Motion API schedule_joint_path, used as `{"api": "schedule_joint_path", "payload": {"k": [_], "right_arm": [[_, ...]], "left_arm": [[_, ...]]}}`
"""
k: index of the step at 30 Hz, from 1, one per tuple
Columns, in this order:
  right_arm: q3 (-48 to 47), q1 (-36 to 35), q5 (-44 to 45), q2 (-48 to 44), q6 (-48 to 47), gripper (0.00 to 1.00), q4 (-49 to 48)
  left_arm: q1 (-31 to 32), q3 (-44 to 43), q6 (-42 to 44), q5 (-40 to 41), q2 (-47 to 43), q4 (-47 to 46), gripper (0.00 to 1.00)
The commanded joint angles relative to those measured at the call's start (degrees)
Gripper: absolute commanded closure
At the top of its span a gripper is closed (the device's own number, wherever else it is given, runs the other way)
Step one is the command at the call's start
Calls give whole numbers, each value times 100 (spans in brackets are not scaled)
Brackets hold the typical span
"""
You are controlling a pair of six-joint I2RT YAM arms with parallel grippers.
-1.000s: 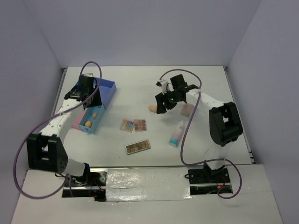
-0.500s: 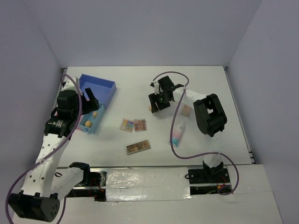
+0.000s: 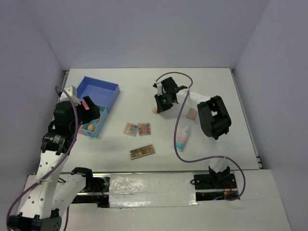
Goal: Organize the makeup
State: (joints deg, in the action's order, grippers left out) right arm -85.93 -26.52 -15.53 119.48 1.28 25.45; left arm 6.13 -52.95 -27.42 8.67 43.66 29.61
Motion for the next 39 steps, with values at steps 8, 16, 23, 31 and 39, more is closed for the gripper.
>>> {"api": "schedule_joint_path", "payload": {"k": [8, 16, 23, 31, 39], "right_arm": [[-1301, -933, -2822, -699, -2877, 85, 916], [-3517, -2127, -2772, 627, -3170, 91, 1384], [-3895, -2630, -1640, 1305, -2019, 89, -575], [-4590, -2972, -926, 2114, -1402, 86, -1638], [-4134, -3201, -645, 2220, -1139, 60, -2097]], "left_arm": [[-33, 206, -325, -260, -797, -236, 36], [-24, -40, -431, -296, -1385, -210, 50], [-33, 39, -659, -155, -1905, 185, 47], [-24, -224, -598, 284, -2239, 897, 44], [-33, -418, -624, 452, -2406, 1328, 42]]}}
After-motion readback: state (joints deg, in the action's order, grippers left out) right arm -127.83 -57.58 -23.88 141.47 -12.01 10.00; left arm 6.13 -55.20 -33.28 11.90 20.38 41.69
